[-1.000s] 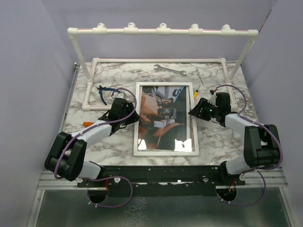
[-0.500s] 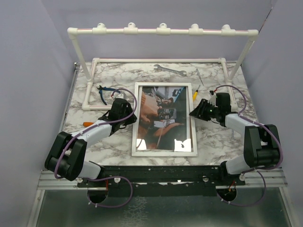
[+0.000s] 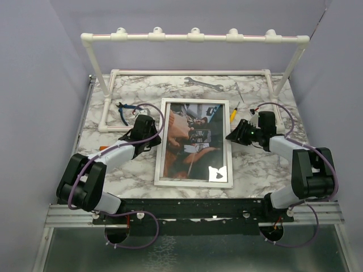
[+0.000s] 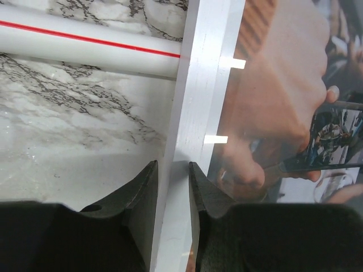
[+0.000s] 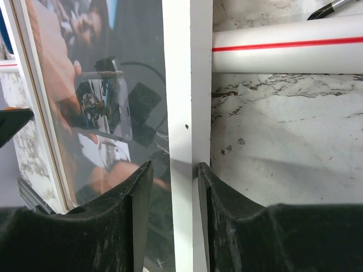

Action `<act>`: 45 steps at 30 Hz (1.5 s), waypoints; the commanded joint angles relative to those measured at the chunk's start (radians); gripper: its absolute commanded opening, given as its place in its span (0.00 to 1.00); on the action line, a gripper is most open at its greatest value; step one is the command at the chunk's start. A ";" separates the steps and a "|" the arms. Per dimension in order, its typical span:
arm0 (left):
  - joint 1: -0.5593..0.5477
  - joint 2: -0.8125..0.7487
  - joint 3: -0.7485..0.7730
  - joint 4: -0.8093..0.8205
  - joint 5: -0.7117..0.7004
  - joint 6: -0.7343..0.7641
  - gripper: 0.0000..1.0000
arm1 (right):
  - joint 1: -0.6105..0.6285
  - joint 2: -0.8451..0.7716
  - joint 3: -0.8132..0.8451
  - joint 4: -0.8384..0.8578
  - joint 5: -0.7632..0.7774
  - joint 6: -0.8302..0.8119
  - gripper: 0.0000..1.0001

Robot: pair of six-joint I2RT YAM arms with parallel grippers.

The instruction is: Take the photo out of the frame

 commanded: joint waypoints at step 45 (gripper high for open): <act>-0.026 0.068 0.077 -0.028 -0.044 0.062 0.24 | 0.173 0.043 0.126 -0.157 0.341 -0.117 0.25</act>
